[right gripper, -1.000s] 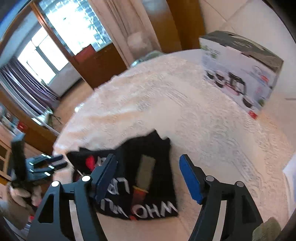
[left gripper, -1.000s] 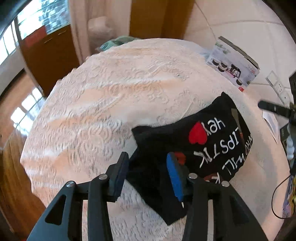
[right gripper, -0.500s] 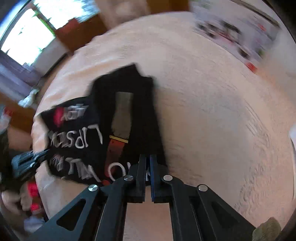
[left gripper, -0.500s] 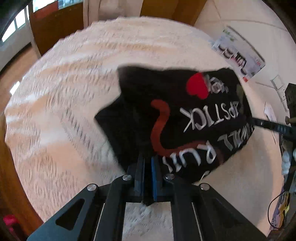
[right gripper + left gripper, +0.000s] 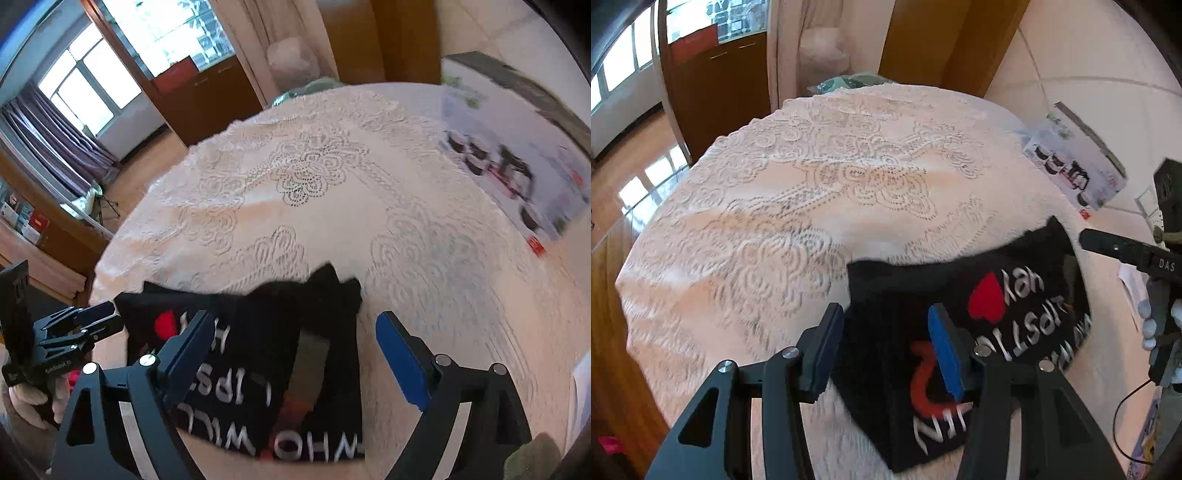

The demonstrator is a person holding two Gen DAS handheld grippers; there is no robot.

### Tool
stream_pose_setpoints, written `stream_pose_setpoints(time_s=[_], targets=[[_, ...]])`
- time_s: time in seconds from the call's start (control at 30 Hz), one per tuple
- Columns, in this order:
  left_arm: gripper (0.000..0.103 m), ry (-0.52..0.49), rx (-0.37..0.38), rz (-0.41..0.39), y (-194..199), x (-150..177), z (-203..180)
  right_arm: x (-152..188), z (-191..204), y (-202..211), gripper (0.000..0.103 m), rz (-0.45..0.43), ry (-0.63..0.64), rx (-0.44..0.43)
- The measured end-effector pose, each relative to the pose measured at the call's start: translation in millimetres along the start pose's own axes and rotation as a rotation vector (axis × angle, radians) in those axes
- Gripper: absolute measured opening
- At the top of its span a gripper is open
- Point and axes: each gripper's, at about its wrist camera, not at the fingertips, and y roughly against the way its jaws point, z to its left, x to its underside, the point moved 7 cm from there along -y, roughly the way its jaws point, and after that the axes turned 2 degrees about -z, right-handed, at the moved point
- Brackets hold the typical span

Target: Fold clothes

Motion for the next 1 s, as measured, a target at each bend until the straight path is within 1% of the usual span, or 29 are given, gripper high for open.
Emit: stream_pose_setpoints(time_s=[0.03,0.07,0.1,0.13,0.23,0.27,0.3,0.33,0.37,0.43,0.47,0.5,0.53,0.57,0.63,0.67,0.7,0.73,0.77,0.8,0.83,0.87,0.9,0.93,0.97,1.0], targets=[[0.04,0.004,-0.017,0.003,-8,-1,2,-3,-2,-12,0.087,0.019,-0.005,0.002],[0.014,0.014,-0.027,0.014,-17,-1,5,-3,-4,-24,0.054,0.052,-0.014,-0.011],[0.01,0.024,-0.037,0.025,-27,-1,8,-3,-6,-34,0.004,0.083,-0.034,-0.014],[0.01,0.037,-0.046,0.037,-35,0,11,-4,-10,-42,0.007,0.091,-0.076,-0.022],[0.011,0.076,-0.076,0.026,-44,2,17,-10,-22,-53,0.007,0.042,-0.153,-0.022],[0.017,0.088,-0.086,0.02,-46,2,18,-12,-25,-55,0.008,0.025,-0.184,-0.028],[0.027,0.11,-0.089,0.02,-47,2,22,-12,-28,-56,0.011,0.01,-0.209,-0.035],[0.031,0.144,-0.074,0.027,-44,1,26,-12,-28,-54,0.012,0.0,-0.216,-0.034],[0.033,0.166,-0.057,0.02,-36,0,30,-12,-26,-50,0.018,-0.009,-0.216,-0.029],[0.035,0.166,-0.05,-0.022,-11,1,31,-11,-15,-27,0.032,-0.069,-0.153,0.028],[0.036,0.145,-0.057,-0.051,1,3,27,-10,-9,-14,0.052,-0.106,-0.114,0.062],[0.036,0.117,-0.053,-0.067,8,5,20,-8,-1,1,0.071,-0.149,-0.082,0.072],[0.036,0.08,-0.039,-0.07,11,8,11,-5,8,11,0.074,-0.167,-0.068,0.044],[0.036,0.042,-0.022,-0.071,12,11,1,-1,17,17,0.074,-0.173,-0.061,0.004],[0.035,-0.028,0.015,-0.058,8,17,-20,14,41,20,0.061,-0.127,-0.032,-0.102],[0.027,-0.046,0.03,-0.03,2,22,-27,21,49,18,0.041,-0.097,-0.023,-0.131],[0.019,-0.058,0.047,0.007,-3,29,-32,29,52,13,0.03,-0.056,-0.02,-0.138],[0.018,-0.067,0.044,0.038,-9,36,-32,39,54,8,0.025,-0.009,-0.018,-0.139],[0.017,-0.074,0.019,0.064,-14,43,-29,49,51,1,0.016,0.035,-0.014,-0.117],[0.012,-0.075,0.003,0.08,-17,49,-25,59,46,-7,0.014,0.077,-0.009,-0.085],[0.011,-0.07,-0.004,0.087,-18,51,-20,67,38,-12,0.014,0.104,-0.017,-0.059],[0.008,-0.066,-0.012,0.093,-19,54,-15,74,26,-16,0.006,0.122,-0.044,-0.038],[0.007,-0.064,-0.02,0.099,-19,55,-12,78,11,-18,0.0,0.127,-0.092,-0.031],[0.007,-0.066,-0.03,0.105,-17,55,-11,79,1,-17,0.0,0.12,-0.141,-0.049],[0.008,-0.062,-0.028,0.108,-14,54,-9,75,-1,-12,0.0,0.098,-0.146,-0.052],[0.008,-0.048,-0.004,0.102,-10,52,-10,70,-1,-6,0.005,0.071,-0.133,-0.044]])
